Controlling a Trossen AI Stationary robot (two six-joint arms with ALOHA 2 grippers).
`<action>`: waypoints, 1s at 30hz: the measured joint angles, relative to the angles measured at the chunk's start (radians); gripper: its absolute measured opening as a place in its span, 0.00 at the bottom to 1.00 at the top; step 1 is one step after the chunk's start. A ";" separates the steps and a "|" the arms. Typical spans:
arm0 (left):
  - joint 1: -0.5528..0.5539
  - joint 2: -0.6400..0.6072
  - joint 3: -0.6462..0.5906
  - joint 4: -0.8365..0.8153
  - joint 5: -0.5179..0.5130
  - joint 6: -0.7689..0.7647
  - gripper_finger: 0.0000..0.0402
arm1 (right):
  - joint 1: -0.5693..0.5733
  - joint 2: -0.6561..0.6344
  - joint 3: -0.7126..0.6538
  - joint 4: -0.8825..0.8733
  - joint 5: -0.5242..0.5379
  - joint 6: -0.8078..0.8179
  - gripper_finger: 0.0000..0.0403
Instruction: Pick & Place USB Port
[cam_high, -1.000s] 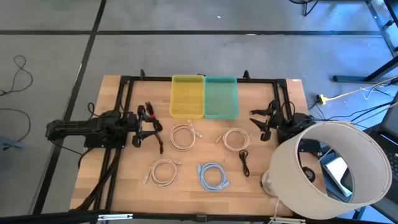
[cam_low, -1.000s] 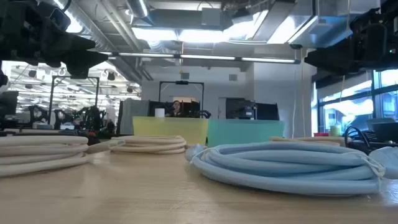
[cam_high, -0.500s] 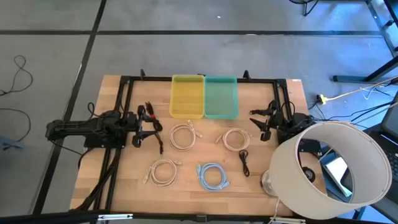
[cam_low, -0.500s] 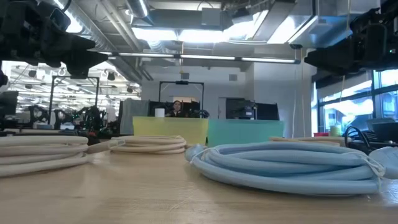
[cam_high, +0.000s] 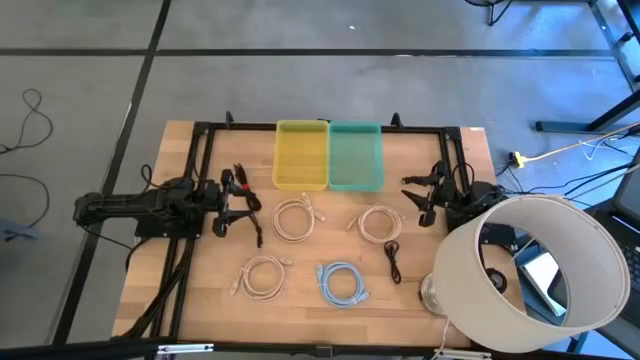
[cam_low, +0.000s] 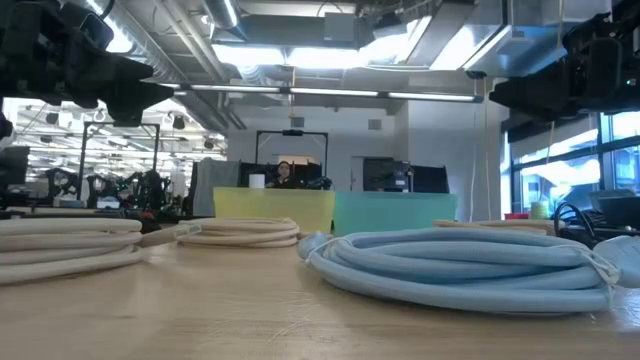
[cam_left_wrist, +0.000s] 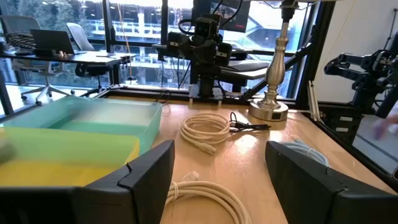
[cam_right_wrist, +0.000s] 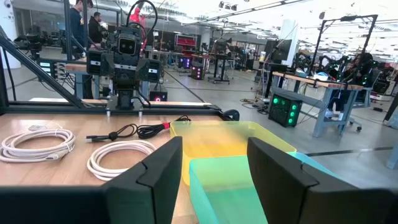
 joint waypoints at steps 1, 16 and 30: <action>0.000 0.000 0.000 0.000 0.000 0.000 0.61 | 0.000 0.000 0.000 0.000 0.000 0.000 0.46; 0.000 0.000 0.000 0.000 -0.009 0.000 0.61 | 0.000 0.000 0.000 0.000 0.000 0.000 0.46; 0.000 0.000 0.000 0.151 -0.168 0.115 0.61 | 0.000 0.000 0.000 0.037 -0.167 0.022 0.46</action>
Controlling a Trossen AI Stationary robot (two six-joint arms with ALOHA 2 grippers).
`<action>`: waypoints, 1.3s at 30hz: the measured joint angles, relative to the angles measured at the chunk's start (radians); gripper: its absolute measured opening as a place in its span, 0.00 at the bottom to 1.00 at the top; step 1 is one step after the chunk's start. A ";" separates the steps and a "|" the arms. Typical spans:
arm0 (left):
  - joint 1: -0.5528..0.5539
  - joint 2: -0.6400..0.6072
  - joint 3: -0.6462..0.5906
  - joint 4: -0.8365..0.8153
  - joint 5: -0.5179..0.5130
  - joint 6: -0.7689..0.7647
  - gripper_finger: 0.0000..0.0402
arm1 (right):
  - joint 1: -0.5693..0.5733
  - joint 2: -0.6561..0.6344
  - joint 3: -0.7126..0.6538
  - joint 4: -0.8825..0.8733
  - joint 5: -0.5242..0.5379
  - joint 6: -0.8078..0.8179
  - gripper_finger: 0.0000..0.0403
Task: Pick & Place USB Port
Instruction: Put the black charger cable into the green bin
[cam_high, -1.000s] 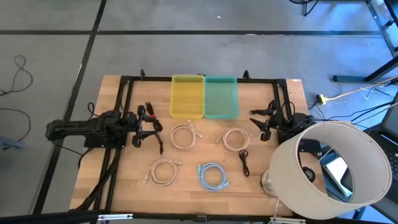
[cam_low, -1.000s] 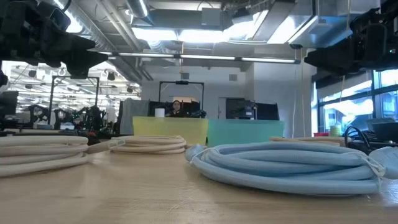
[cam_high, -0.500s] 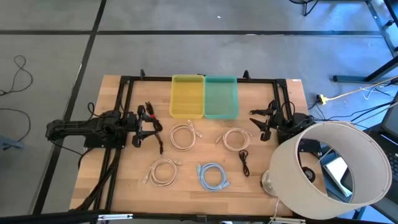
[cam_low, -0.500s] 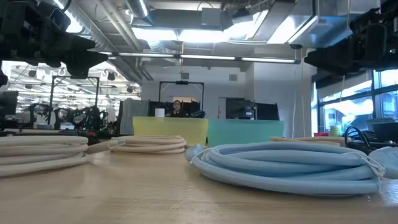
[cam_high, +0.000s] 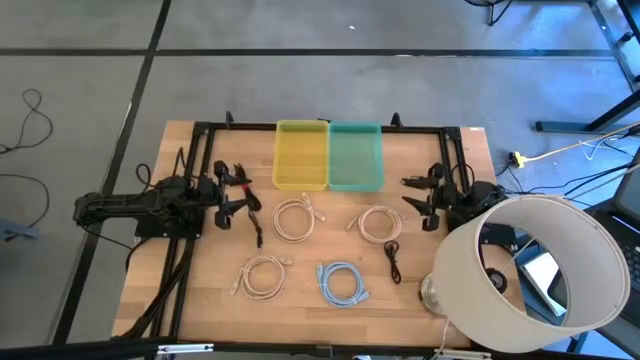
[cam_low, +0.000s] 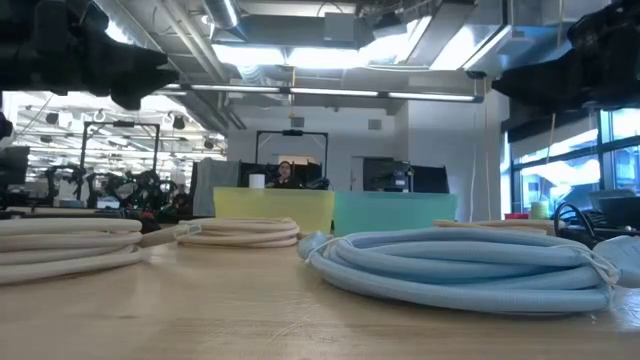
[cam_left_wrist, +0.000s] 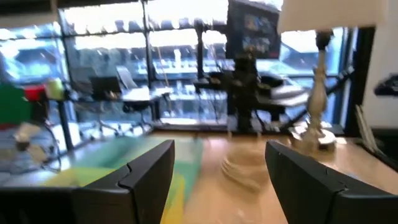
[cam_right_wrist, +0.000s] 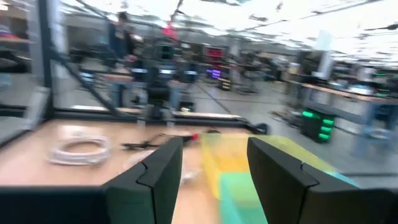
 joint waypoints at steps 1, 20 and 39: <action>0.000 0.000 0.000 0.014 -0.014 -0.002 0.61 | 0.000 0.000 0.000 0.001 -0.034 0.015 0.46; 0.000 0.000 0.000 0.089 -0.059 -0.173 0.61 | 0.000 0.000 0.000 0.002 -0.134 0.303 0.46; 0.000 0.000 0.000 0.078 -0.284 -0.111 0.61 | -0.140 0.252 0.182 -0.137 0.306 0.131 0.46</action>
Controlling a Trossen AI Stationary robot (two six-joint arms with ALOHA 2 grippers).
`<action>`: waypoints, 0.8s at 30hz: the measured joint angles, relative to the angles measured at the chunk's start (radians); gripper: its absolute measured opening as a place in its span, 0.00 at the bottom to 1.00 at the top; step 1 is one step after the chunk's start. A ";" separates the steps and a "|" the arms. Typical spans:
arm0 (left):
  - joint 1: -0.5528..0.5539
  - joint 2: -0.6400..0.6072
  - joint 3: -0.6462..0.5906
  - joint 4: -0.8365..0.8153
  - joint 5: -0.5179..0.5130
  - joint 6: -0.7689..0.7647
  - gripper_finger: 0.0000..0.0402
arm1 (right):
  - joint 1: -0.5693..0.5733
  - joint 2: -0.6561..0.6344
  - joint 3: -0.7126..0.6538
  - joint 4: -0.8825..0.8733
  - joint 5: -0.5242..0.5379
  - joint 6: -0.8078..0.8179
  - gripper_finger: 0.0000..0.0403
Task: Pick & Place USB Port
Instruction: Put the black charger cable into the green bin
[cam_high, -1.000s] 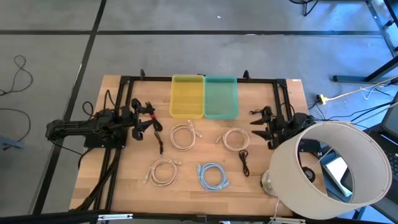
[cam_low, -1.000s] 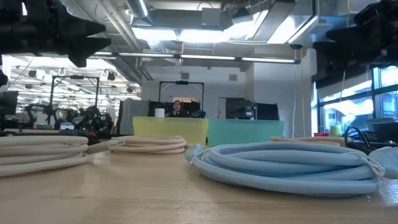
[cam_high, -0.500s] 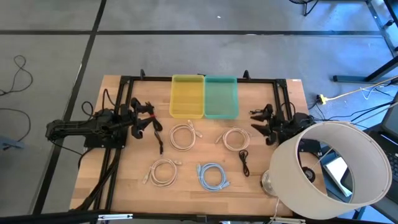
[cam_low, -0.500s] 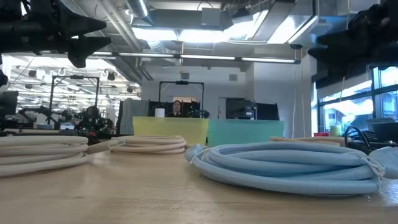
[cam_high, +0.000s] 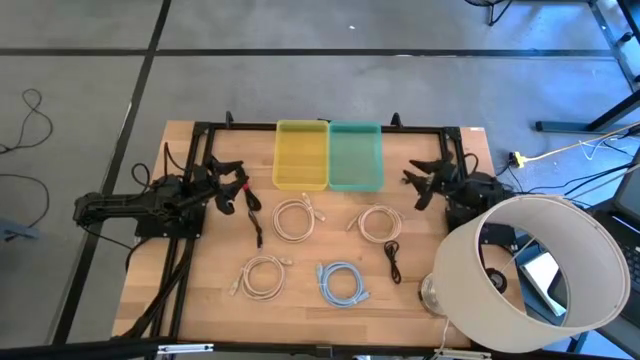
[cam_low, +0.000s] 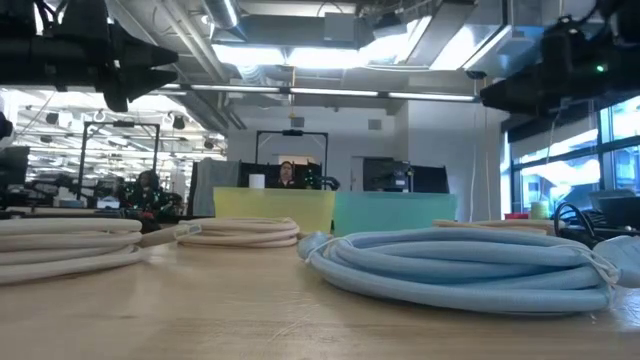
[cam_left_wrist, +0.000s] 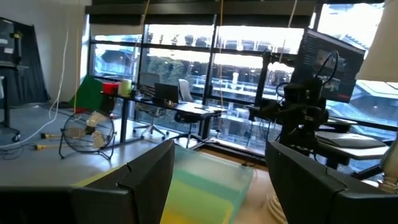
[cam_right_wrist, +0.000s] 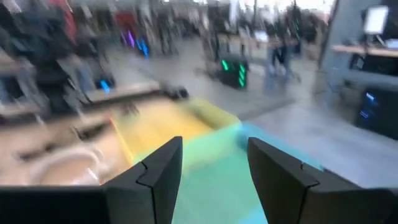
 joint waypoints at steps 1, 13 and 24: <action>0.000 0.000 0.000 -0.005 0.000 -0.001 0.61 | -0.019 0.044 0.040 -0.066 0.000 -0.003 0.46; 0.000 0.000 0.000 -0.081 0.000 -0.041 0.61 | -0.196 0.499 0.265 -0.460 0.026 0.055 0.46; 0.000 0.000 0.000 -0.126 0.001 -0.040 0.61 | -0.381 0.737 0.267 -0.478 0.044 0.058 0.46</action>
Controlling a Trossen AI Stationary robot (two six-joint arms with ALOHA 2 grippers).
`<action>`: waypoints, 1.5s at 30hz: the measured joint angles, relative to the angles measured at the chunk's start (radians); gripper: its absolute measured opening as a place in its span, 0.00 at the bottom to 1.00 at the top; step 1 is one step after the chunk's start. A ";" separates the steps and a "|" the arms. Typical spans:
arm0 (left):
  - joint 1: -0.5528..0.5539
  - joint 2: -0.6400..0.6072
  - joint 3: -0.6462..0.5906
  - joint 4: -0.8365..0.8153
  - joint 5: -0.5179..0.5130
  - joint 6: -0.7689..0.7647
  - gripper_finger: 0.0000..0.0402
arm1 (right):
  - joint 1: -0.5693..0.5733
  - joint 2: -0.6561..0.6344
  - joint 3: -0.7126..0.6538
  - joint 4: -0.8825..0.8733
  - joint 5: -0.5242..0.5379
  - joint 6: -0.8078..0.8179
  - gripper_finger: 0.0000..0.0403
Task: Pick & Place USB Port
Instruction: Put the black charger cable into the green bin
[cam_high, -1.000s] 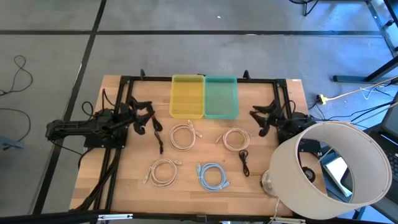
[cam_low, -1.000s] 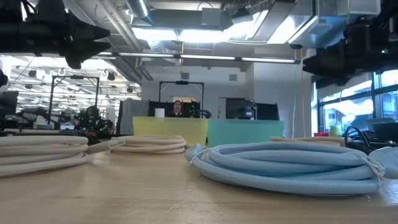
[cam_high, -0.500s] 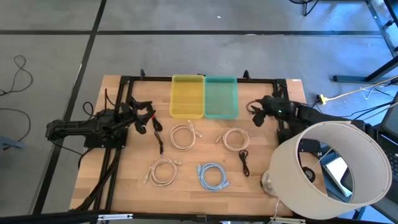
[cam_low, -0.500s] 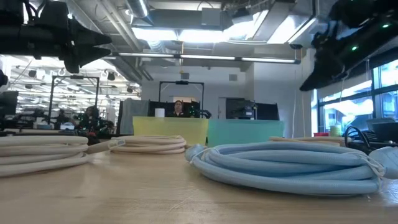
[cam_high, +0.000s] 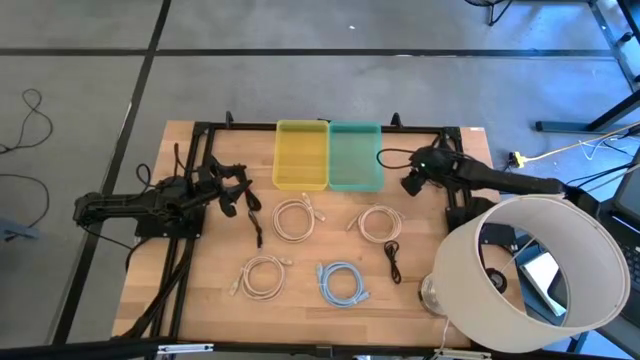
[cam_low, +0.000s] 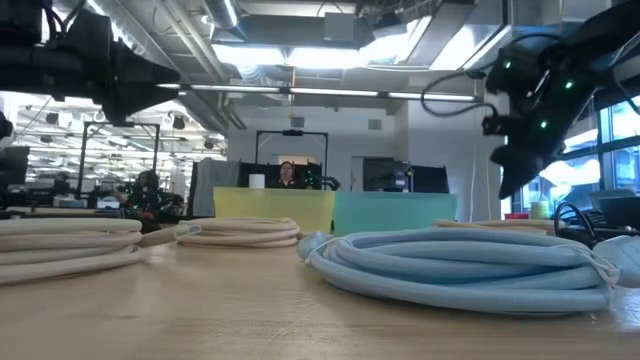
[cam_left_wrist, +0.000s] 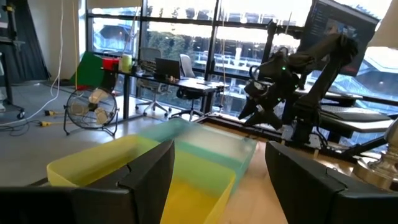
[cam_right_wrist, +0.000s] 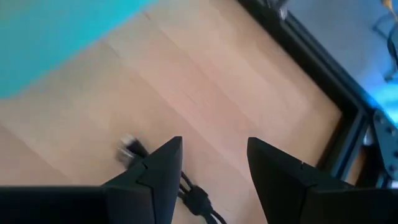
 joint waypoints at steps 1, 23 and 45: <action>0.000 0.000 0.000 -0.007 0.000 0.000 0.61 | -0.014 0.018 0.000 0.000 0.000 0.000 0.46; 0.000 0.000 0.000 -0.021 -0.002 -0.025 0.61 | -0.082 0.250 0.387 -0.613 -0.172 -0.075 0.46; 0.000 0.000 0.000 -0.021 0.017 -0.051 0.61 | -0.101 0.497 0.321 -0.406 -0.139 -0.237 0.46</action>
